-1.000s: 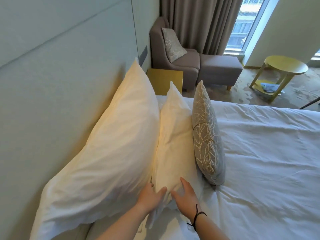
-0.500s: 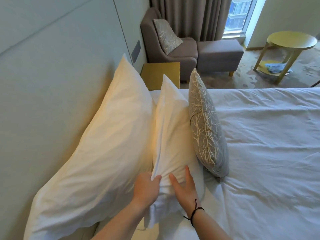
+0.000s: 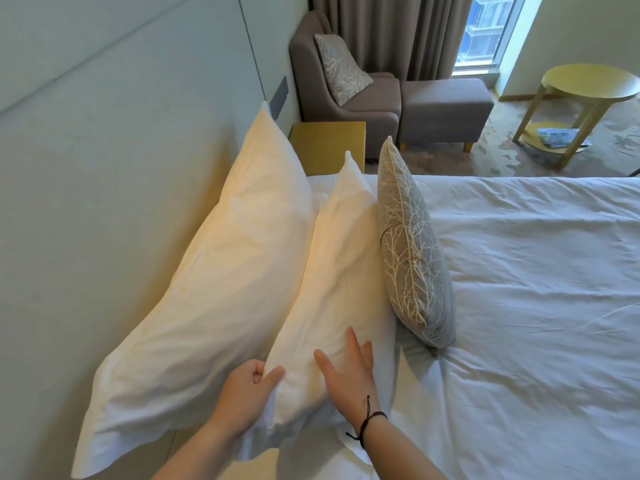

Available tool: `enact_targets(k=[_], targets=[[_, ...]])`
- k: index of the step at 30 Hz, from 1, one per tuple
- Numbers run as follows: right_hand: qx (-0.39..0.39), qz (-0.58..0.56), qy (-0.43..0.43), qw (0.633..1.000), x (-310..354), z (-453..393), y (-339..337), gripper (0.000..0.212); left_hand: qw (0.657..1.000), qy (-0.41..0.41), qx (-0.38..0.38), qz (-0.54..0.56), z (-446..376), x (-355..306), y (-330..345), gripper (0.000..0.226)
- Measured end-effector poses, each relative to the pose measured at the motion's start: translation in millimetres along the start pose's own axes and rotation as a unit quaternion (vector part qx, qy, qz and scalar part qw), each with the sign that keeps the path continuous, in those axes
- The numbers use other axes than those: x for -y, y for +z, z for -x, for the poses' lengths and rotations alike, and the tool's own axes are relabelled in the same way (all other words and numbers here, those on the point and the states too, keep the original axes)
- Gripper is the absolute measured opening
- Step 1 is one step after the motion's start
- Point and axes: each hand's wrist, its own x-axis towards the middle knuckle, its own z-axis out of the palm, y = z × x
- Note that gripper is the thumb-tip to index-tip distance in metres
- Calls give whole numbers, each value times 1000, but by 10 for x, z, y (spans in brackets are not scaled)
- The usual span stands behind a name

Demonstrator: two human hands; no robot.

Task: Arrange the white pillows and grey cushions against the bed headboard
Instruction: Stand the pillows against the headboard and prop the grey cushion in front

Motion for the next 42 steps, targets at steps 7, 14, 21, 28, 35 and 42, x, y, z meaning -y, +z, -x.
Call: enact_targets(k=[7, 14, 21, 28, 35, 42], targets=[[24, 113, -30, 993, 241, -110, 147, 86, 981, 81, -105, -142, 75, 246, -173, 26], [30, 176, -46, 983, 307, -248, 80, 78, 948, 87, -40, -305, 64, 318, -281, 24], [17, 192, -67, 979, 597, -673, -132, 76, 947, 188, 27, -260, -463, -673, 5, 15], [-8, 101, -81, 992, 911, -1083, -316, 67, 989, 107, 73, -69, -1787, -2066, 492, 8], [-2, 95, -77, 992, 871, -1315, -424, 66, 994, -23, 95, 52, -2854, -2591, 931, 25], [-16, 141, -99, 985, 692, -1265, -282, 68, 998, 6, 47, 46, -3487, -2840, 1097, 42]])
